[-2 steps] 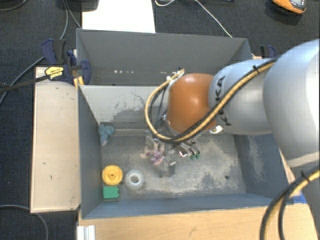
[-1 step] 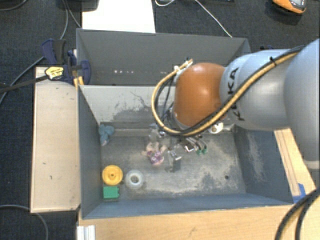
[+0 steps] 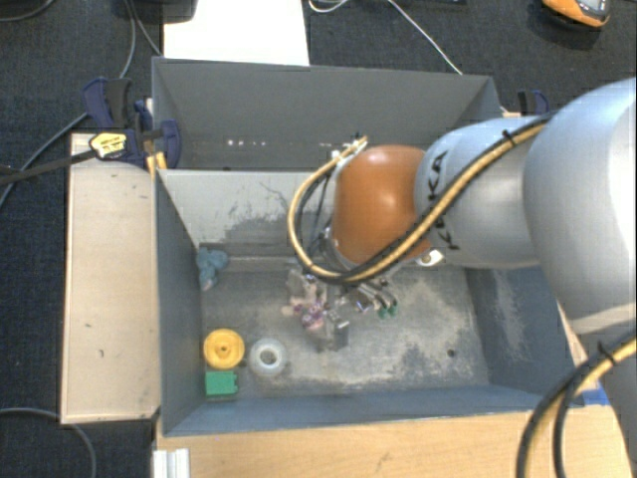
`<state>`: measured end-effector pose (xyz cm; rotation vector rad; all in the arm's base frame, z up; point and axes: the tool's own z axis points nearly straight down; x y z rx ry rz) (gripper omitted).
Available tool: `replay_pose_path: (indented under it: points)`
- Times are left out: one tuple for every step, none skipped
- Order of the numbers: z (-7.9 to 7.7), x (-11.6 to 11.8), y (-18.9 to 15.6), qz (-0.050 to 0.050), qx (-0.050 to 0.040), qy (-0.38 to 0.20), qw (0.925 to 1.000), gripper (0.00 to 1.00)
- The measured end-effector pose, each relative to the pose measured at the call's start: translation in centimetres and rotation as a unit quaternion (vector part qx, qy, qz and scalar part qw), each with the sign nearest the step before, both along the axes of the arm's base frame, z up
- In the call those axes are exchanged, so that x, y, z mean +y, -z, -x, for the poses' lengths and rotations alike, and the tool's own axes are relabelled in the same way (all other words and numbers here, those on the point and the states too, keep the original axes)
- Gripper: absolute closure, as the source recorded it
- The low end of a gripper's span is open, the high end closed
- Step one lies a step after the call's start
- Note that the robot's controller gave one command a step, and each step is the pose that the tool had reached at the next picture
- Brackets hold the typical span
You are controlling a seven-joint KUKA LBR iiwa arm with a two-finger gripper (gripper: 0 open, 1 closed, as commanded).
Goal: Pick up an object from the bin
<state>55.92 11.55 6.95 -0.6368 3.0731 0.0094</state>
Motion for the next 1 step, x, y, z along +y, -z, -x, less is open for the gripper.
replay_pose_path:
  points:
    - [-1.29,-1.15,-0.18,0.002,-0.0065,-0.133,0.9911,0.00]
